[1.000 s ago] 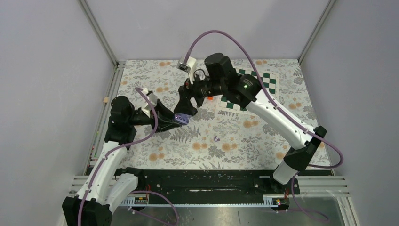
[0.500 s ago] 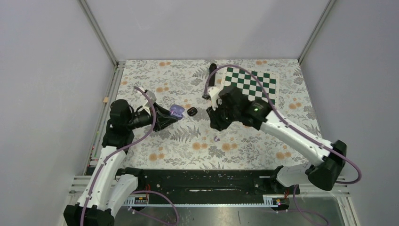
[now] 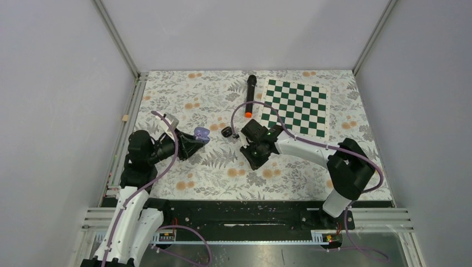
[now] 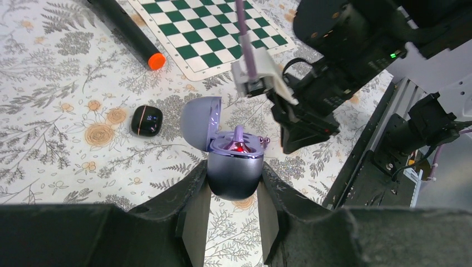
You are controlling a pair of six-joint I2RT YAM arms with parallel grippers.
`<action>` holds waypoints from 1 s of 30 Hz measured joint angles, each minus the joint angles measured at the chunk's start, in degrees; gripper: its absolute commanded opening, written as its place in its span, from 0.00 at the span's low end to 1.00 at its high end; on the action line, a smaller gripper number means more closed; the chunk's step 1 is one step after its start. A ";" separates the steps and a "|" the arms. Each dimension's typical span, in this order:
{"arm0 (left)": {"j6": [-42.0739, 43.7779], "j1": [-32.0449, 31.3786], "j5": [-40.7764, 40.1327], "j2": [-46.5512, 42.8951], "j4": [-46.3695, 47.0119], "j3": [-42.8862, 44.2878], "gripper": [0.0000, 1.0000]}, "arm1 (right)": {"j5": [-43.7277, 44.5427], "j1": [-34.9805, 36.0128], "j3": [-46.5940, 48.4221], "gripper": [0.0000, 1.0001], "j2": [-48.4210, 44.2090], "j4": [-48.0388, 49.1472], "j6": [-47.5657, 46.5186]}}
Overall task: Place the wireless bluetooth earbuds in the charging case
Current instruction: Pick up the right earbud from the center of the board.
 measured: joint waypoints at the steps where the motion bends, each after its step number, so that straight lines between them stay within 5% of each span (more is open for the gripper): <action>1: -0.13 0.00 -0.09 -0.57 -0.04 0.00 0.00 | 0.13 0.00 0.46 0.22 1.03 0.63 0.07; 7: -0.11 0.39 -0.26 -3.08 -0.98 0.00 0.00 | 1.03 0.00 2.21 0.22 5.57 2.75 0.09; 16: 0.15 0.87 -0.31 -4.17 -3.43 0.02 0.00 | 5.60 0.00 3.13 0.37 8.90 3.32 -0.76; 30: -0.13 1.60 -0.50 -4.55 -3.17 0.02 0.00 | 9.60 0.00 4.70 0.39 10.97 3.67 -3.50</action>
